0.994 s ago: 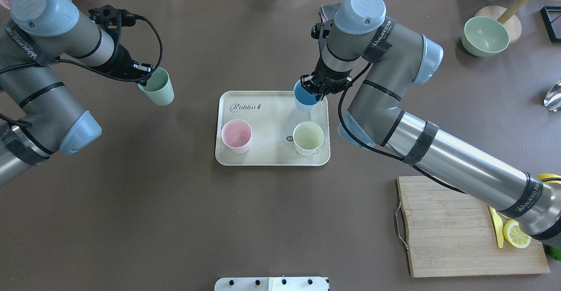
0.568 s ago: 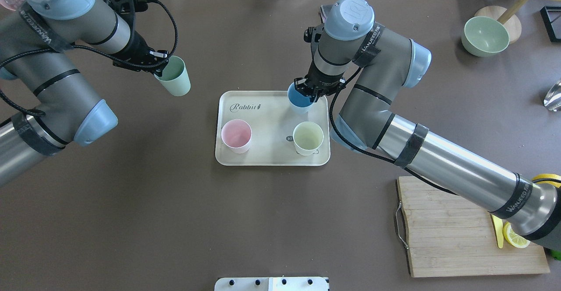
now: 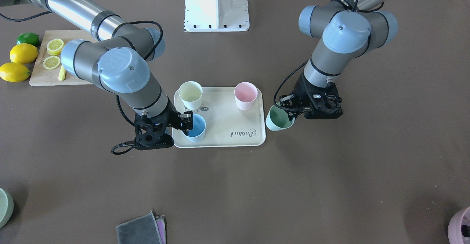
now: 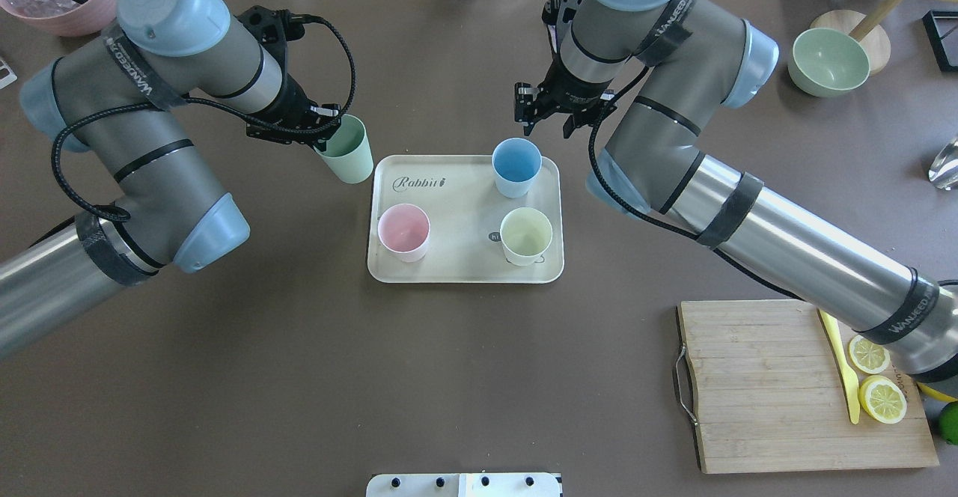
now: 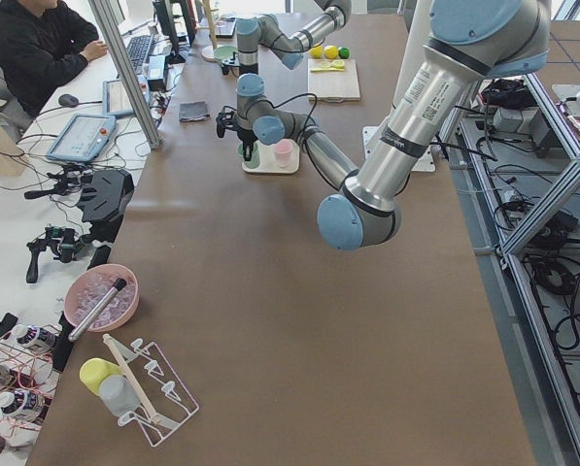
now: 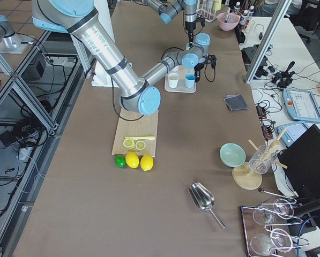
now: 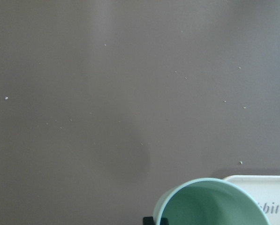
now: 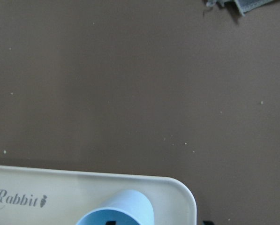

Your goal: Place all cups on tray

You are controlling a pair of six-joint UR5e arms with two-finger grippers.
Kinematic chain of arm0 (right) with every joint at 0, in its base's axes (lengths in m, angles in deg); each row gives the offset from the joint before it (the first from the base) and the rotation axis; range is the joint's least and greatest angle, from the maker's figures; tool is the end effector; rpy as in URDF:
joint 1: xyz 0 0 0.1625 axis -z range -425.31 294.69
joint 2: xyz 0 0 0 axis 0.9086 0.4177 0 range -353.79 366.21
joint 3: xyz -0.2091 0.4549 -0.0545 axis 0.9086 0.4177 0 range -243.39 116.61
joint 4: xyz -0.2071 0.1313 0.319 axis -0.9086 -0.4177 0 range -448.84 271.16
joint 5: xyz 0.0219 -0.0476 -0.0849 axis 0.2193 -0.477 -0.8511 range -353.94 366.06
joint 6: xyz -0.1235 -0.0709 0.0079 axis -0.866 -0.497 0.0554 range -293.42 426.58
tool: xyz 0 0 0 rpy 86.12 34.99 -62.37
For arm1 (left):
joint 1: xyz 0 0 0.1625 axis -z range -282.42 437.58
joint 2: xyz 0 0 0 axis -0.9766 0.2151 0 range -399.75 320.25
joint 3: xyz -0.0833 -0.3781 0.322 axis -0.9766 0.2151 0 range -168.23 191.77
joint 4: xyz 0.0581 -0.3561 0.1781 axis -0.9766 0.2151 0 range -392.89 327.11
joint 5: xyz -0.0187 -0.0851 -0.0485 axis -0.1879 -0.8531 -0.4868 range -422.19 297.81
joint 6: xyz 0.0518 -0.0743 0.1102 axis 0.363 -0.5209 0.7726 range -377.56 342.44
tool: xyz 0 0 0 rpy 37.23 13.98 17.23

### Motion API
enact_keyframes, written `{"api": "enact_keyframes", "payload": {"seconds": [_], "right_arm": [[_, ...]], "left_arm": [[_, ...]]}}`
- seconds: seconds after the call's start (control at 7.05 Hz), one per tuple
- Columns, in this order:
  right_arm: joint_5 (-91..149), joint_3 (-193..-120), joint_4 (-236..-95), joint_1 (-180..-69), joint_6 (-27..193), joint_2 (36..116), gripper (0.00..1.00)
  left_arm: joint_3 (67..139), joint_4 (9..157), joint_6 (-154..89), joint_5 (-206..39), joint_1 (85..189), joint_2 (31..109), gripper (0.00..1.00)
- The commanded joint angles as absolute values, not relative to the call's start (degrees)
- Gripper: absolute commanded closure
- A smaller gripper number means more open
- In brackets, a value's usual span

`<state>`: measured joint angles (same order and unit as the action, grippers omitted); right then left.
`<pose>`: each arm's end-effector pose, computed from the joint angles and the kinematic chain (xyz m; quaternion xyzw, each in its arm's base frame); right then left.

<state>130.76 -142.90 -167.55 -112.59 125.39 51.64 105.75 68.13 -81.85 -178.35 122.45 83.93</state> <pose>-0.5190 -0.6388 0.3198 0.0197 -0.4592 0.0093 0.8881 0.4760 -0.5733 0.3592 0.0636 0.4468 -0.0557 0.8906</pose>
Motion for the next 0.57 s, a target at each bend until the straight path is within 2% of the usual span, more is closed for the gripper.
{"api": "enact_keyframes", "payload": {"seconds": [0.0, 0.43], "right_arm": [[135.25, -143.81, -167.77, -117.59, 124.33, 52.96, 0.0], [135.35, -145.21, -167.77, -120.32, 118.97, 57.53, 0.0]], "left_arm": [[104.59, 68.19, -84.96, -175.49, 118.81, 85.74, 1.0], [98.1, 68.89, -87.78, -171.63, 116.61, 91.46, 1.0]]}}
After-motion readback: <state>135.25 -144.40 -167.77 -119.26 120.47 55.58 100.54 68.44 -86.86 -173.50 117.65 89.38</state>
